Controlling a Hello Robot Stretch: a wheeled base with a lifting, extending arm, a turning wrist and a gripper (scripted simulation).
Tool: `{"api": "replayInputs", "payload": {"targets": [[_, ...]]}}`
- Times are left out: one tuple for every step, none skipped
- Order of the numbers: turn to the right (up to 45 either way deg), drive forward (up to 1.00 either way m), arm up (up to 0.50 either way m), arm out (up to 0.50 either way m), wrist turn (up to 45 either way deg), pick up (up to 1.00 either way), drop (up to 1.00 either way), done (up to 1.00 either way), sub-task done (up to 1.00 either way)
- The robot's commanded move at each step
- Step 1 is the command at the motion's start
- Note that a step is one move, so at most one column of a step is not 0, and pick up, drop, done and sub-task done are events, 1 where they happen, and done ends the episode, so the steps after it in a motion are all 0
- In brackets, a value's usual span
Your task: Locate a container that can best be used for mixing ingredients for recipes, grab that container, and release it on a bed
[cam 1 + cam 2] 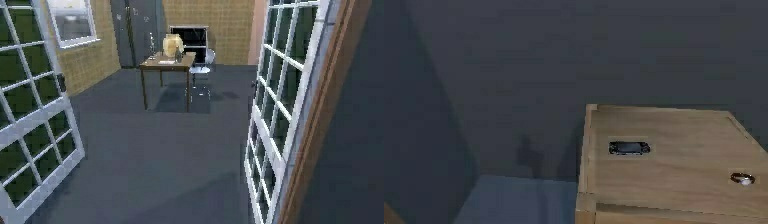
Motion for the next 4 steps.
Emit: {"api": "replayInputs", "payload": {"targets": [[0.0,0.5,0.0,0.0,0.0,0.0,0.0,0.0,0.0],[-9.0,0.0,0.0,0.0,0.0,0.0,0.0,0.0,0.0],[0.0,0.95,0.0,0.0,0.0,0.0,0.0,0.0,0.0],[6.0,0.0,0.0,0.0,0.0,0.0,0.0,0.0,0.0]]}}
